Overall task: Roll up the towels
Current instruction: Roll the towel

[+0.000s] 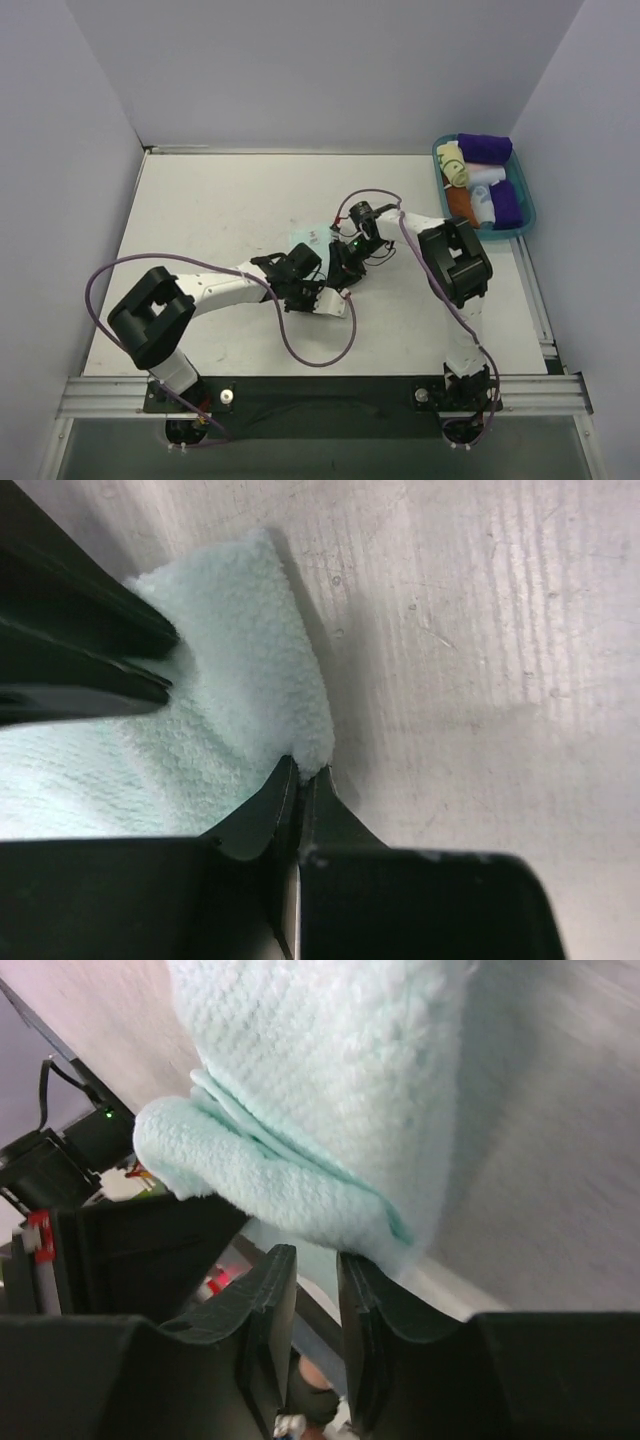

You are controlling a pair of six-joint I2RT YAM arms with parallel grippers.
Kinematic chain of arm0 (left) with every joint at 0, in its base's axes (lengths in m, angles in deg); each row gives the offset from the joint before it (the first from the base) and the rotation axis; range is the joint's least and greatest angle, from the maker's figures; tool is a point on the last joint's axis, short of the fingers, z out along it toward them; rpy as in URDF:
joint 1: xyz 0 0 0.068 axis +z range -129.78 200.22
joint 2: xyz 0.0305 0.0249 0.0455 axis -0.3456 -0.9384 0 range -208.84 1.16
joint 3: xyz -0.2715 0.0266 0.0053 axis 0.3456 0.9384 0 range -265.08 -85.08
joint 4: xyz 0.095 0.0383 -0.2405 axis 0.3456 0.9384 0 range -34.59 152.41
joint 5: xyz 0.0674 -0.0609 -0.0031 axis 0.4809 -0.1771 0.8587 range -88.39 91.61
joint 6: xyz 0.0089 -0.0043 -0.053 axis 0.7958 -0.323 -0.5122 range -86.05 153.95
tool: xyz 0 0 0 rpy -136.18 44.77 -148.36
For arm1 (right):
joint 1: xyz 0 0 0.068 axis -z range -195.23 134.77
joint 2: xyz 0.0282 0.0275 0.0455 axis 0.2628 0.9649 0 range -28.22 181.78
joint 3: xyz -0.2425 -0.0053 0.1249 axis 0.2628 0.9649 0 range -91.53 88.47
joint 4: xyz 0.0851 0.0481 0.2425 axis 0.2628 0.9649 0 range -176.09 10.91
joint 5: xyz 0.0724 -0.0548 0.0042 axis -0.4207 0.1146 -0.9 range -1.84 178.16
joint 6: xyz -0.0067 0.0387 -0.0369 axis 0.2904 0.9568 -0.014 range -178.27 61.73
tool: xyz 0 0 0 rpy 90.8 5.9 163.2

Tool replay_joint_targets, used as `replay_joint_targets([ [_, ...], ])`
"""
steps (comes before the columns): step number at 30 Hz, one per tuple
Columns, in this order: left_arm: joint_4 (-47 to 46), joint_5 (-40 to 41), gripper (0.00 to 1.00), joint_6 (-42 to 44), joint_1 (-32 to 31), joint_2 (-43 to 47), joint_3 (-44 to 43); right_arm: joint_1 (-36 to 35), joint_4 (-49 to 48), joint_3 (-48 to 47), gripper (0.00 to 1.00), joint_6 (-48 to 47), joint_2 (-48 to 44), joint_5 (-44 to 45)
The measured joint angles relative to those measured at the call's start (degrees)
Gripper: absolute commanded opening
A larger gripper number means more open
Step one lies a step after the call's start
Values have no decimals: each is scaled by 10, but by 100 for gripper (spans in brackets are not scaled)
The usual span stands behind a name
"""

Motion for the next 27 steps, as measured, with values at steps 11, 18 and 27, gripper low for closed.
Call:
replay_joint_targets([
  [11, 250, -237, 0, -26, 133, -149, -170, 112, -12, 97, 41, -153, -289, 67],
  [18, 396, -342, 0, -26, 184, -285, -292, 108, 11, 215, 46, -260, -482, 98],
  [27, 548, -399, 0, -16, 213, -411, -414, -112, 57, 215, 51, -388, -518, 236],
])
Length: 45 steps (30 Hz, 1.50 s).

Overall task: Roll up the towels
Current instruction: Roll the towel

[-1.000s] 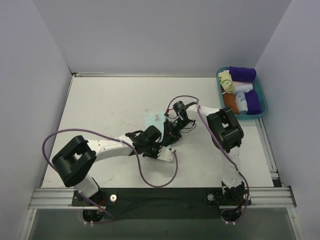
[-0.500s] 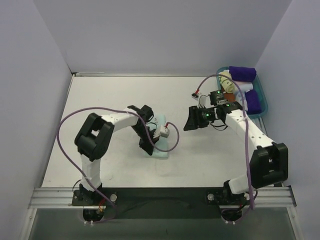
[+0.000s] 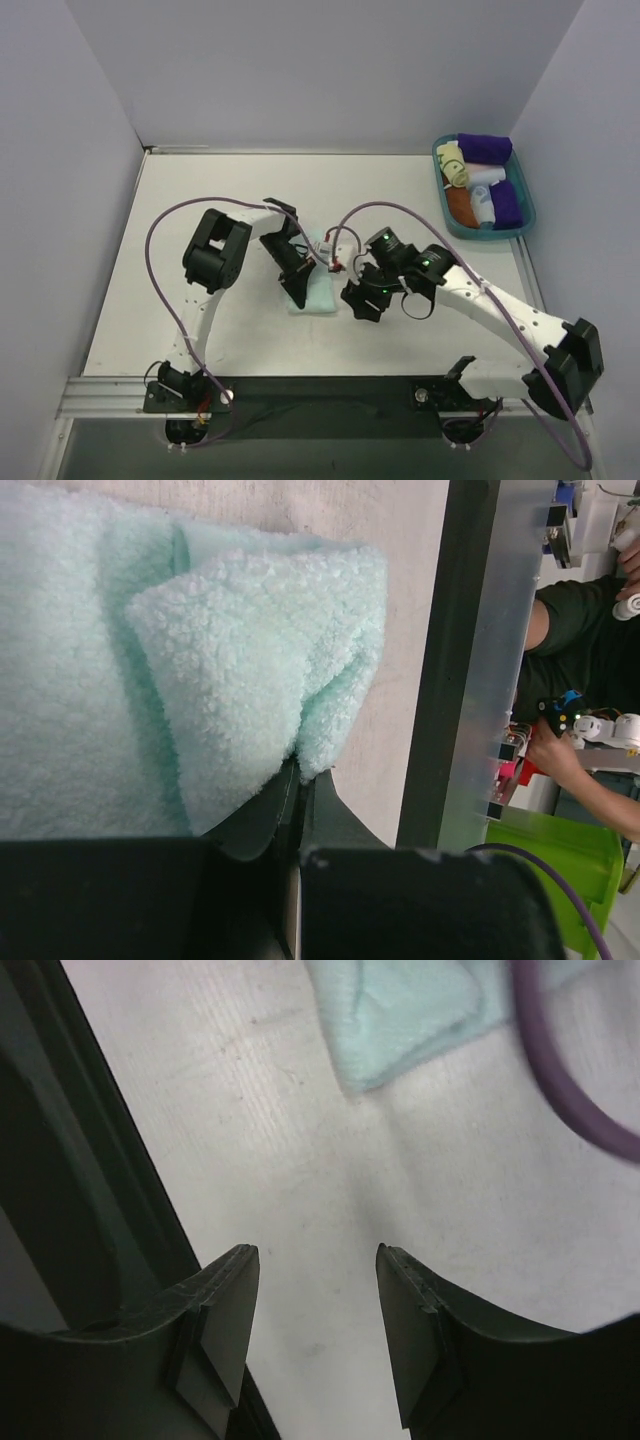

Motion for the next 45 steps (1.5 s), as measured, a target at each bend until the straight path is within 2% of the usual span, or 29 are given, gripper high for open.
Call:
replay_joint_targets([
  [3, 21, -1, 0, 2, 0, -15, -17, -99, -15, -17, 51, -39, 49, 69],
  [5, 26, -1, 0, 3, 0, -18, -20, -138, -32, -30, 52, -60, 85, 106],
  [11, 30, -1, 4, 4, 2, -19, -20, -189, -114, -49, 61, -105, 199, 174],
  [14, 32, -1, 4, 4, 5, -20, -20, -198, -154, -48, 62, -123, 242, 188],
  [16, 35, -1, 4, 4, 9, -21, -20, -199, -179, -47, 61, -134, 260, 193],
  [22, 41, -4, 7, 5, 29, -23, -14, -198, -238, -40, 42, -149, 304, 191],
  [25, 42, -11, 9, 4, 41, -23, -3, -193, -251, -40, 28, -148, 326, 179],
  [28, 43, -22, 14, 6, 53, -23, 12, -183, -262, -44, 9, -145, 331, 163],
  [29, 43, -25, 16, 6, 57, -23, 16, -177, -261, -48, 0, -142, 332, 151],
  [33, 43, -44, 32, 10, 75, -17, 37, -149, -240, -75, 0, -118, 348, 85],
  [34, 43, -50, 41, 12, 83, -14, 44, -141, -230, -85, 0, -110, 354, 65],
  [38, 41, -79, 51, 27, 135, 11, 64, -115, -189, -116, 0, -80, 375, -8],
  [45, 2, -103, 54, 87, 283, 68, 92, -81, -78, -186, 0, -17, 443, -133],
])
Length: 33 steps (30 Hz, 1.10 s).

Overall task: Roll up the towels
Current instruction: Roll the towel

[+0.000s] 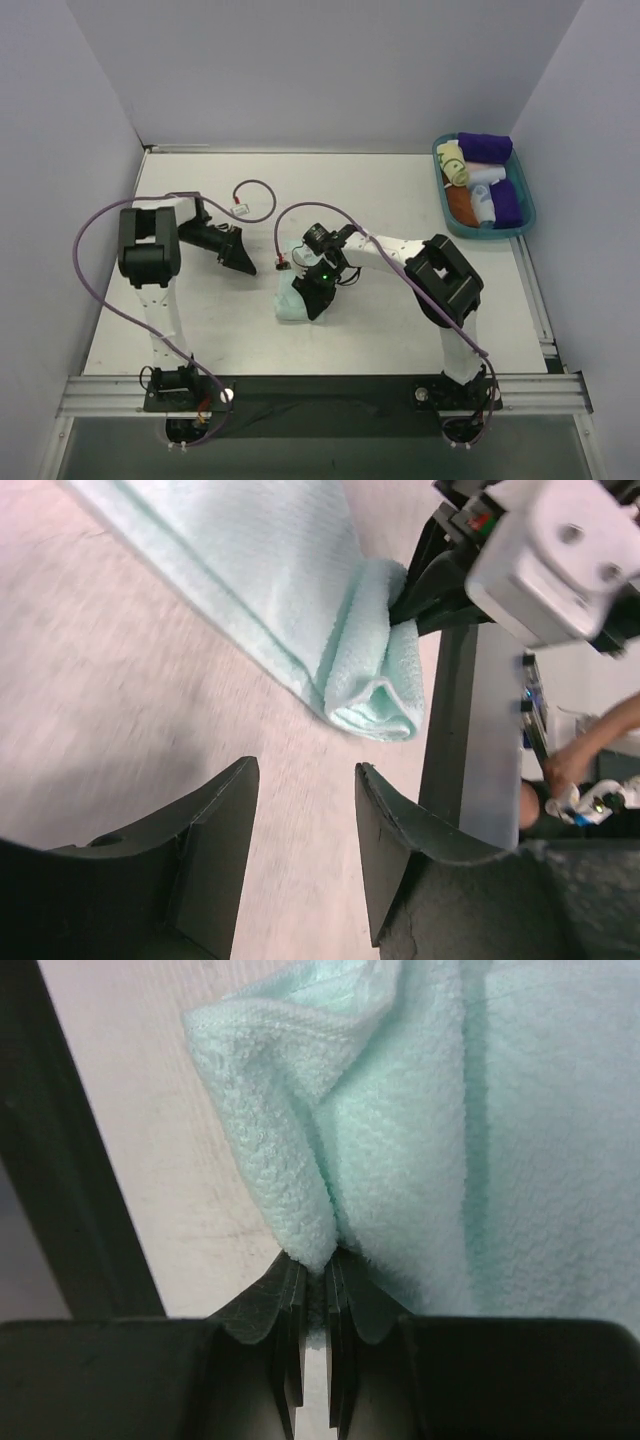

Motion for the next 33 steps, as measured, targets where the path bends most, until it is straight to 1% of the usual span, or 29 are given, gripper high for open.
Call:
replay_joint_targets([
  [4, -7, 0, 55, 8, 63, 62, 44, 12, 38, -38, 0, 28, 44, -64],
  [7, -13, 10, 55, 8, 88, 125, 76, 26, 67, -57, 0, 41, 73, -109],
  [8, -22, 15, 55, 6, 90, 146, 87, 30, 76, -64, 0, 43, 82, -122],
  [11, -87, 55, 55, 0, 89, 238, 161, 42, 107, -90, 0, 47, 115, -159],
  [14, -149, 95, 55, -4, 63, 361, 226, 53, 137, -114, 0, 49, 145, -195],
  [17, -227, 148, 58, -4, -12, 475, 297, 64, 159, -129, 0, 50, 167, -223],
  [21, -340, 226, 62, -1, -173, 626, 404, 74, 185, -147, 0, 50, 193, -250],
  [24, -406, 290, 63, 4, -284, 704, 470, 78, 202, -159, 0, 49, 208, -262],
  [27, -470, 356, 63, 10, -380, 732, 513, 81, 218, -172, 0, 49, 222, -274],
  [30, -530, 416, 63, 20, -456, 729, 542, 85, 233, -181, 0, 49, 232, -282],
  [33, -587, 463, 63, 32, -497, 696, 555, 88, 243, -190, 0, 47, 237, -282],
])
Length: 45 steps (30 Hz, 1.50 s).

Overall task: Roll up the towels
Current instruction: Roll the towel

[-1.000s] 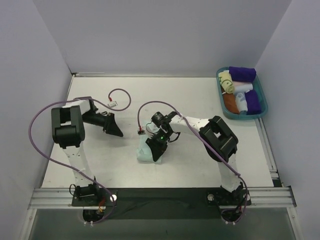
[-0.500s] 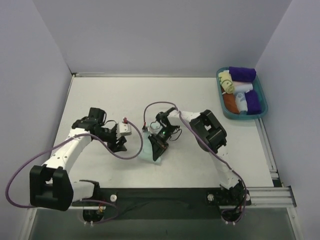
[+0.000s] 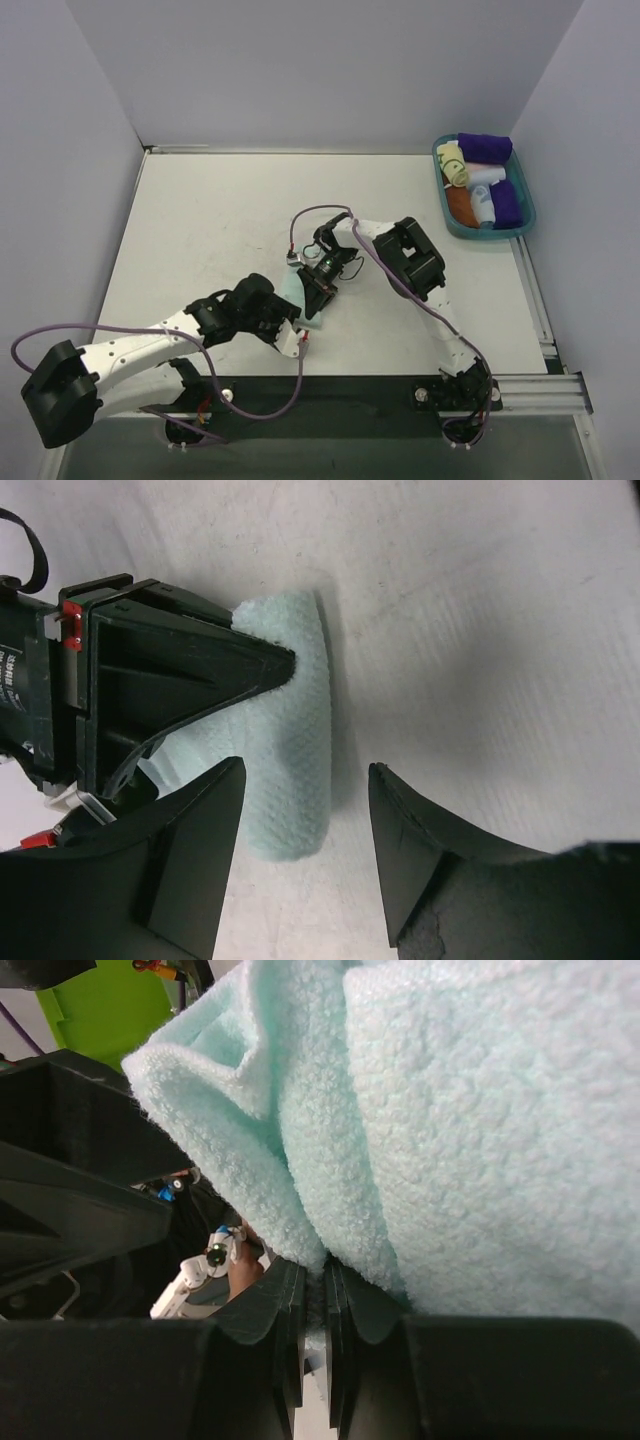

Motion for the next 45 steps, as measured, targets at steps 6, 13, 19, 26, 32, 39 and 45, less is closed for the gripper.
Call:
replay_joint_targets([
  [6, -108, 71, 45, 14, -10, -127, 3, 2, 18, -13, 0, -14, 3, 5],
  [13, -116, 79, 9, 17, -10, -161, -7, 11, 31, -18, 7, -19, 10, 5],
  [19, -8, 28, 0, -2, 7, -203, -80, 33, 47, -32, 52, -5, -3, 24],
  [26, 117, -64, 0, -29, 70, -306, -196, 119, 23, -49, 62, -8, -112, 102],
  [32, 236, -140, 0, -40, 117, -413, -311, 186, -38, 36, 62, -3, -308, 157],
  [39, 433, -258, 0, -53, 188, -597, -496, 184, -58, 169, 56, -24, -514, 215],
  [45, 586, -335, 2, -53, 229, -734, -618, 63, -74, 256, 50, -52, -598, 317],
])
